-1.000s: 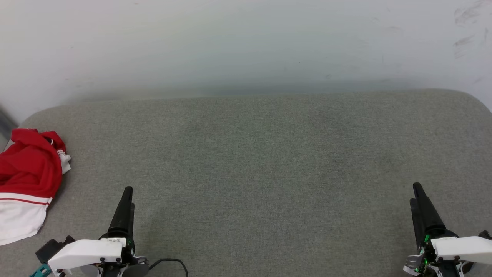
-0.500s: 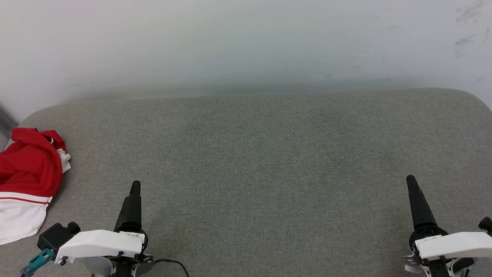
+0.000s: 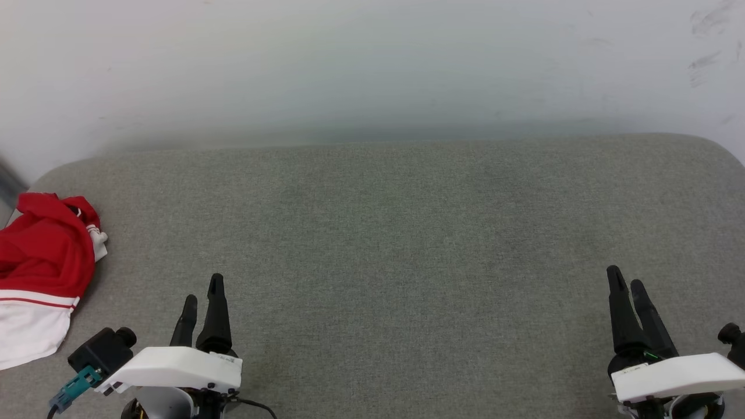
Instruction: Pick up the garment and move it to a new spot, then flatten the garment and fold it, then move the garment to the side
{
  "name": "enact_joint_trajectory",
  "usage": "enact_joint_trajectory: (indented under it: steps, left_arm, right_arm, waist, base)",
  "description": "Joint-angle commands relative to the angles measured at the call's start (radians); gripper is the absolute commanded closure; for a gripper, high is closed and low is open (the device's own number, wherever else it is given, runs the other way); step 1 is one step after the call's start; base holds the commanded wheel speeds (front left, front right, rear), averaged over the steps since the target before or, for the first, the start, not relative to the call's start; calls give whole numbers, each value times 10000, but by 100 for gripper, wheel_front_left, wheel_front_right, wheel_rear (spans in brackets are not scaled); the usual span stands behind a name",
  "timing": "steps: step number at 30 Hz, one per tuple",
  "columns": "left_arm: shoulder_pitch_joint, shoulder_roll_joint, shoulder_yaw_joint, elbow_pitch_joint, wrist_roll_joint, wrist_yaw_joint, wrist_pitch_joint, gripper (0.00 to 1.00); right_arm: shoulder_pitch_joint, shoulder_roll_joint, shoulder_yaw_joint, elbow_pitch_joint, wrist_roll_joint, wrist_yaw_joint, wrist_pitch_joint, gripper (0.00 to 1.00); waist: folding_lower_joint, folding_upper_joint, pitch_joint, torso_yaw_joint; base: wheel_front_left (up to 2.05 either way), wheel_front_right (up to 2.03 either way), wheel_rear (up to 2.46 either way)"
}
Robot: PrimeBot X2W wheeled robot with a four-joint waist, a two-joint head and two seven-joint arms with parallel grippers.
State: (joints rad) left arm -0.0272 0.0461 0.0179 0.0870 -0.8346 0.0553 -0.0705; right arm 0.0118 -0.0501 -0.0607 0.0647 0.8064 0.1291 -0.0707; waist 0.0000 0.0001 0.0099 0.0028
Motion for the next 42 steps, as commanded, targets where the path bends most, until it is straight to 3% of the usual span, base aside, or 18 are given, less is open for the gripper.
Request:
enact_joint_trajectory:
  steps: [1,8,42]
  left_arm:
    - [-27,30,-29,-216,328,74,-98,0]
    - [57,33,-155,-413,1303,244,-328,0]
    - [609,102,-753,-1169,5142,95,-1222,0]
  right_arm:
    - [-14,-4,10,-218,-341,19,-97,0]
    - [96,-4,22,-403,-1357,19,-321,0]
    - [636,-1,119,-1285,-5043,23,-1217,0]
  waist:
    - [0,-1,4,0]
    - [0,-1,25,7]
    - [0,-1,1,-1]
  base:
    - [0,0,0]
    - [0,0,0]
    - [0,0,0]
